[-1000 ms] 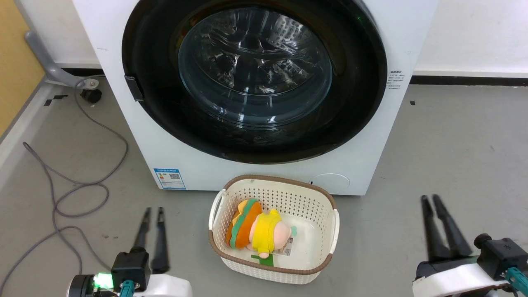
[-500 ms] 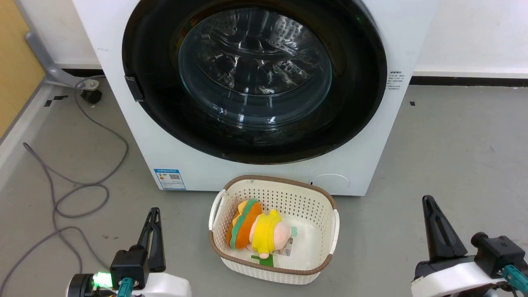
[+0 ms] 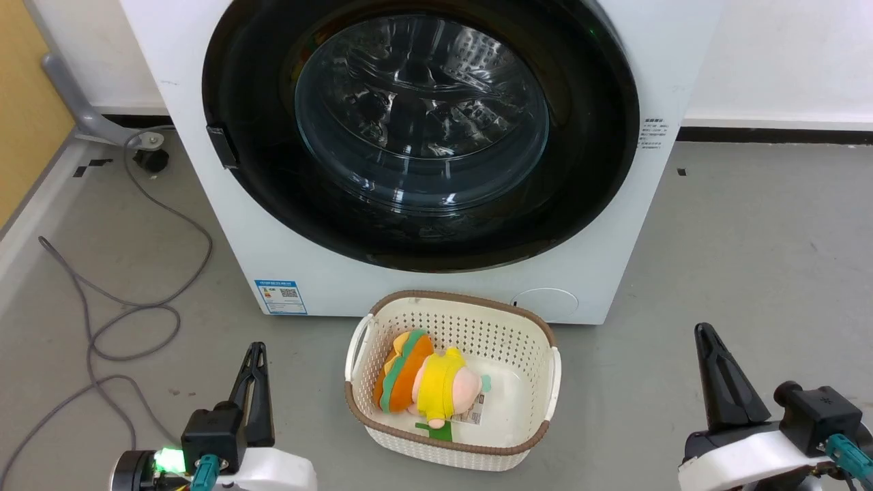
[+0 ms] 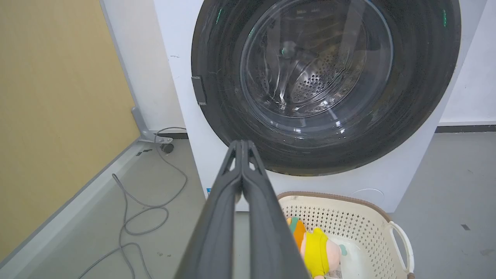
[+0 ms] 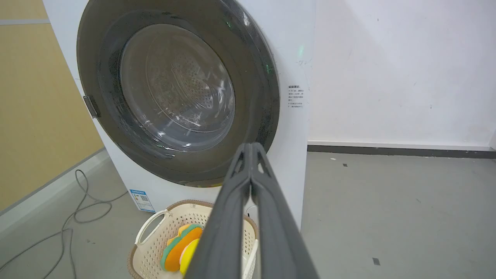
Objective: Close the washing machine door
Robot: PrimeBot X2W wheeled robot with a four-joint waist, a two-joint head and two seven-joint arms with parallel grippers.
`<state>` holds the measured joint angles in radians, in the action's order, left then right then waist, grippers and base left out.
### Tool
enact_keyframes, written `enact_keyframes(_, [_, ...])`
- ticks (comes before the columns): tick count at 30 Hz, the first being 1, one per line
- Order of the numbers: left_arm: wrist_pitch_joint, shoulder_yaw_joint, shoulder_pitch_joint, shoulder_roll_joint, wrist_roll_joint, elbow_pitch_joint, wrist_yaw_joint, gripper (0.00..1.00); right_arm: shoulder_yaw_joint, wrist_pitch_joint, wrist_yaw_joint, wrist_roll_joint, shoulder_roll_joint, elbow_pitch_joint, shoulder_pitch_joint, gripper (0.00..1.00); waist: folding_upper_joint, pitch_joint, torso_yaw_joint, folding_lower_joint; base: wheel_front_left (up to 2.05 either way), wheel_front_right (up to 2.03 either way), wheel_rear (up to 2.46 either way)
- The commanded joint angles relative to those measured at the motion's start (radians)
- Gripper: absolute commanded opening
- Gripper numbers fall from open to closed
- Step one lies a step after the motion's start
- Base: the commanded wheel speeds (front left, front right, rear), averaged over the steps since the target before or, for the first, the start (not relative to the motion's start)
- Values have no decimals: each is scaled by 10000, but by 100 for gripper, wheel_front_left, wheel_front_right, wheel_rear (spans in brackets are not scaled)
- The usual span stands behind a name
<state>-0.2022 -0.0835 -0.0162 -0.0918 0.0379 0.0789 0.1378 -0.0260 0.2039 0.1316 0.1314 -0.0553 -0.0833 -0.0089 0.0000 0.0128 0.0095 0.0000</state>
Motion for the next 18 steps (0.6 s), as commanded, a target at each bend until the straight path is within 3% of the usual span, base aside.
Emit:
enact_keyframes(1, [69,49,37,22,-62,-63,-56,0,20,-75,-2,-97,12,80,21,0,0,-2,-1,0,0,0,0])
enact_keyframes(18, [417,189,60,92,-118,-193,-291,0,63,-424,-3,-314,19,214,33,0,0,-25,-18,0,0,0,0])
